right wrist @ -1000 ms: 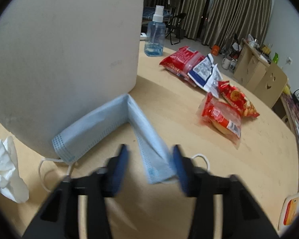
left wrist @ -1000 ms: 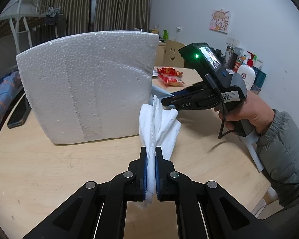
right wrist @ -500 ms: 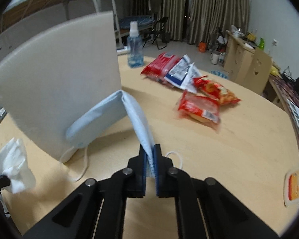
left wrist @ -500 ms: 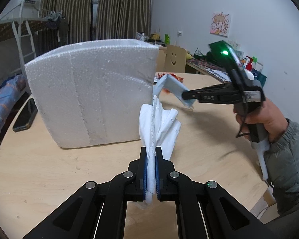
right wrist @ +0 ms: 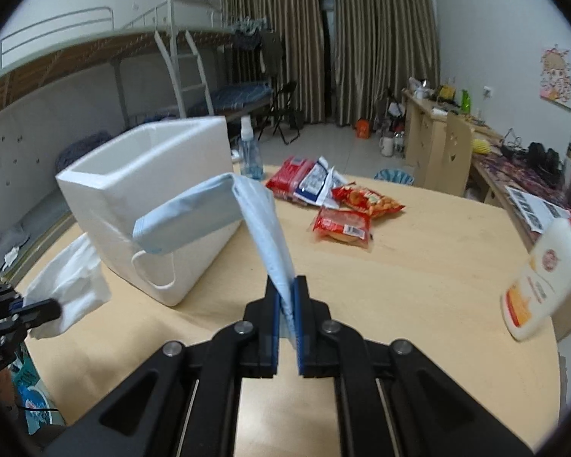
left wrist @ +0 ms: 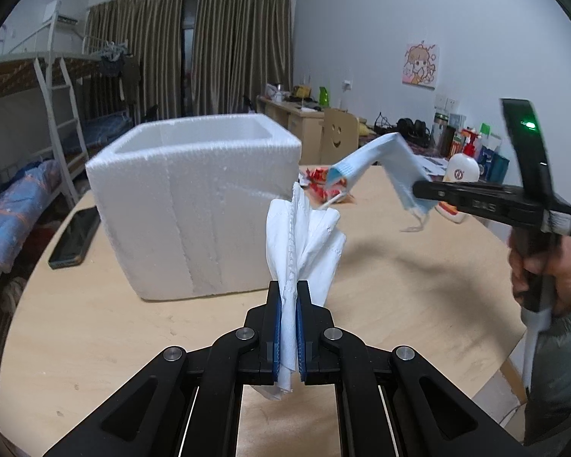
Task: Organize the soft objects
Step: 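Carry the tissue and blue mask with both tools over the foam box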
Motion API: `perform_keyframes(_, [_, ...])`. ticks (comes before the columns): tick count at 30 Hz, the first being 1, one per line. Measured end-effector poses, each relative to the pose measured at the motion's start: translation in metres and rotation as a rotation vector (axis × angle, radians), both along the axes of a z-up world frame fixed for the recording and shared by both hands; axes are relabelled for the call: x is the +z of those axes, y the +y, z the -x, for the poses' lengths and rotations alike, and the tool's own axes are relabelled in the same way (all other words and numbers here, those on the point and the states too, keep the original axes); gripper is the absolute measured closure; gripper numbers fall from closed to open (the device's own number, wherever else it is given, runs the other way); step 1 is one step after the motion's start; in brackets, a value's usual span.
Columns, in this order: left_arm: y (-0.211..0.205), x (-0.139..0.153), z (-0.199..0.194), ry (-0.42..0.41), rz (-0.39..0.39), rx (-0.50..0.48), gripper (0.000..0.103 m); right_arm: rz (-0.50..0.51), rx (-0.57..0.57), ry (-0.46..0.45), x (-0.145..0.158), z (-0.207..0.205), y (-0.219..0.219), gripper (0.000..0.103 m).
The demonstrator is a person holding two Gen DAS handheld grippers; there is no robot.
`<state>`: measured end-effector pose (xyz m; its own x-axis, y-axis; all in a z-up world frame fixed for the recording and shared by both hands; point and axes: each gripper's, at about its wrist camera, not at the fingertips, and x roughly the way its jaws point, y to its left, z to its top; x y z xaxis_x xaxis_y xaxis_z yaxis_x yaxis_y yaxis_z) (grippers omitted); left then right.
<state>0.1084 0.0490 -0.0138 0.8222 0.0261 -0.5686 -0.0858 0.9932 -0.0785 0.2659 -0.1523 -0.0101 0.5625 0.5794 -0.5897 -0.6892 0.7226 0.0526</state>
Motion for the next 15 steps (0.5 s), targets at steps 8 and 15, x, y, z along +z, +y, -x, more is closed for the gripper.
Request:
perform_keyframes(8, [-0.008, 0.015, 0.026, -0.053, -0.028, -0.005, 0.096, -0.082, -0.036, -0.078, 0.020, 0.044, -0.028, 0.094])
perform_keyframes(15, [-0.011, 0.027, 0.045, -0.089, -0.042, -0.017, 0.096, -0.124, -0.053, -0.113, 0.023, 0.078, -0.041, 0.094])
